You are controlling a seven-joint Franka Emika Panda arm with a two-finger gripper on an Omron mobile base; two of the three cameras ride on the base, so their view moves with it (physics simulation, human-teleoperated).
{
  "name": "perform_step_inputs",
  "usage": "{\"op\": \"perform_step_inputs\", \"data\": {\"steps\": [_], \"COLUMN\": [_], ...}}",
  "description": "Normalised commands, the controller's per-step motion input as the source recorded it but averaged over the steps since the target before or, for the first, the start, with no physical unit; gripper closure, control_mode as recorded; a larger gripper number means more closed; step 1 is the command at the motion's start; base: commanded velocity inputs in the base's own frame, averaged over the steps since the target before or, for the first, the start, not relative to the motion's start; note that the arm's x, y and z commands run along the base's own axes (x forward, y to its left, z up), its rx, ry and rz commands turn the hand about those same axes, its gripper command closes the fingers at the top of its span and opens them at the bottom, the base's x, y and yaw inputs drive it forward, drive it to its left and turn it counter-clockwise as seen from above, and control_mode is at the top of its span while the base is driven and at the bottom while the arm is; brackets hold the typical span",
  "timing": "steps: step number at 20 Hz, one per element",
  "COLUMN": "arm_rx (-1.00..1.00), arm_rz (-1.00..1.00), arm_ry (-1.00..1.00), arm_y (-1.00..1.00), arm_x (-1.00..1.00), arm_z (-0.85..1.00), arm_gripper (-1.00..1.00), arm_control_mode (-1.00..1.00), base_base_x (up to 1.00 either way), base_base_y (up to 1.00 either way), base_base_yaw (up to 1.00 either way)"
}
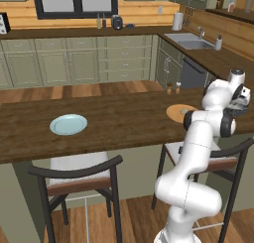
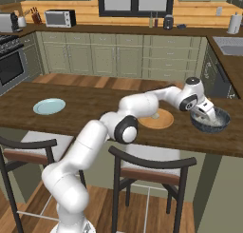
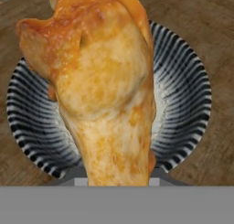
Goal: Pick the chicken drumstick and garlic from their plates and place them in the bowl. Then put the bowl in the fridge.
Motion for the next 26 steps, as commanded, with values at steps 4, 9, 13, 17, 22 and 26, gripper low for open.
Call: {"op": "perform_step_inputs", "data": {"steps": [4, 9, 13, 17, 22, 26], "arm_rx": [0.0, 0.0, 0.0, 0.0, 0.0, 0.01], "arm_rz": [0.01, 0.01, 0.01, 0.0, 0.0, 0.0], "arm_ry": [0.03, 0.05, 0.08, 0.04, 0.0, 0.0], "arm_y": [0.0, 0.0, 0.0, 0.0, -0.05, -0.24], "arm_x": [0.0, 0.0, 0.0, 0.0, 0.01, 0.09], "arm_z": [-0.1, -0.04, -0.05, -0.06, 0.0, 0.02], "arm_gripper": [1.0, 1.0, 1.0, 1.0, 1.0, 1.0], "arm_control_mode": [-1.0, -1.0, -1.0, -1.0, -1.0, -1.0], "base_base_x": [0.0, 0.0, 0.0, 0.0, 0.0, 0.0], "base_base_y": [0.0, 0.0, 0.0, 0.0, 0.0, 0.0], "base_base_yaw": [0.0, 0.0, 0.0, 0.0, 0.0, 0.0]}}
